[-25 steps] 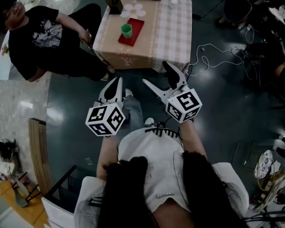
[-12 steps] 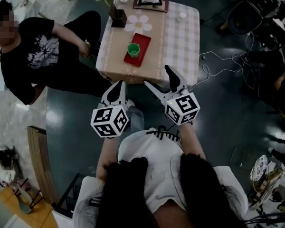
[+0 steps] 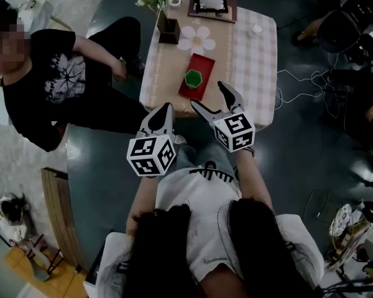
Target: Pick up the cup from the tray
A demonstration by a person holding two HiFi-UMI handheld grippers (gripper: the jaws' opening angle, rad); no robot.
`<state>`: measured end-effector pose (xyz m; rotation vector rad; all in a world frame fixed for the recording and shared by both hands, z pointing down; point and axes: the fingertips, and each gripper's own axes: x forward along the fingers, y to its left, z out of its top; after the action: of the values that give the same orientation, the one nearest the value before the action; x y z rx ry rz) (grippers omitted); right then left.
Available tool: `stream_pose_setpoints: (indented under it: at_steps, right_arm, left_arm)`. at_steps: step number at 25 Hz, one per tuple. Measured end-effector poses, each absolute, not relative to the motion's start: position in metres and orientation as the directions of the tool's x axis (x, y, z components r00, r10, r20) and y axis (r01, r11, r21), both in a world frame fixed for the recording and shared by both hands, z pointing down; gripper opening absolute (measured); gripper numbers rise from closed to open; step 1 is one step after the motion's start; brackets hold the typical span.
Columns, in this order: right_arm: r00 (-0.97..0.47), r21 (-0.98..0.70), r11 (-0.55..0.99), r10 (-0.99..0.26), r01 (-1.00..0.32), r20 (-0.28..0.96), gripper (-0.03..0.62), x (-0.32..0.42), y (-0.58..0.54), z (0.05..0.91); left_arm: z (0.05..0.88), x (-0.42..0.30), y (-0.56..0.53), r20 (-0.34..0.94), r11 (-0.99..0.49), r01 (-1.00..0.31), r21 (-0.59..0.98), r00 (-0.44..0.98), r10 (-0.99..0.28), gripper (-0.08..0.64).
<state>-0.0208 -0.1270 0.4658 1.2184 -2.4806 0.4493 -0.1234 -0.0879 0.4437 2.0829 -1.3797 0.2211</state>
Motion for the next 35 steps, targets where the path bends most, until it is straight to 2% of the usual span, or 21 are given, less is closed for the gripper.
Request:
stream_pose_setpoints:
  at_steps: [8, 15, 22, 26, 27, 35]
  right_arm:
    - [-0.521, -0.102, 0.593, -0.596, -0.799, 0.611, 0.405, -0.036, -0.174, 0.535]
    - [-0.483, -0.068, 0.709, -0.403, -0.701, 0.777, 0.405, -0.044, -0.193, 0.602]
    - [-0.471, -0.035, 0.820, -0.293, -0.571, 0.832, 0.404, -0.059, -0.207, 0.632]
    - [-0.452, -0.042, 0.839, -0.250, -0.543, 0.856, 0.397, -0.060, -0.206, 0.640]
    - [-0.450, -0.043, 0.845, -0.240, -0.533, 0.860, 0.344, -0.061, -0.206, 0.640]
    - [-0.448, -0.065, 0.851, -0.208, -0.521, 0.869, 0.333, -0.061, -0.207, 0.641]
  left_arm:
    - [0.464, -0.132, -0.120, 0.503, -0.228, -0.882, 0.413, 0.429, -0.750, 0.008]
    - [0.490, -0.137, -0.142, 0.571, -0.167, -0.901, 0.400, 0.388, -0.723, 0.008]
    - [0.511, -0.134, -0.162, 0.607, -0.129, -0.912, 0.388, 0.359, -0.709, 0.008]
    - [0.512, -0.133, -0.169, 0.602, -0.122, -0.913, 0.389, 0.352, -0.717, 0.008]
    - [0.512, -0.134, -0.171, 0.601, -0.117, -0.914, 0.389, 0.348, -0.719, 0.008]
    - [0.520, -0.132, -0.176, 0.618, -0.098, -0.918, 0.385, 0.336, -0.711, 0.008]
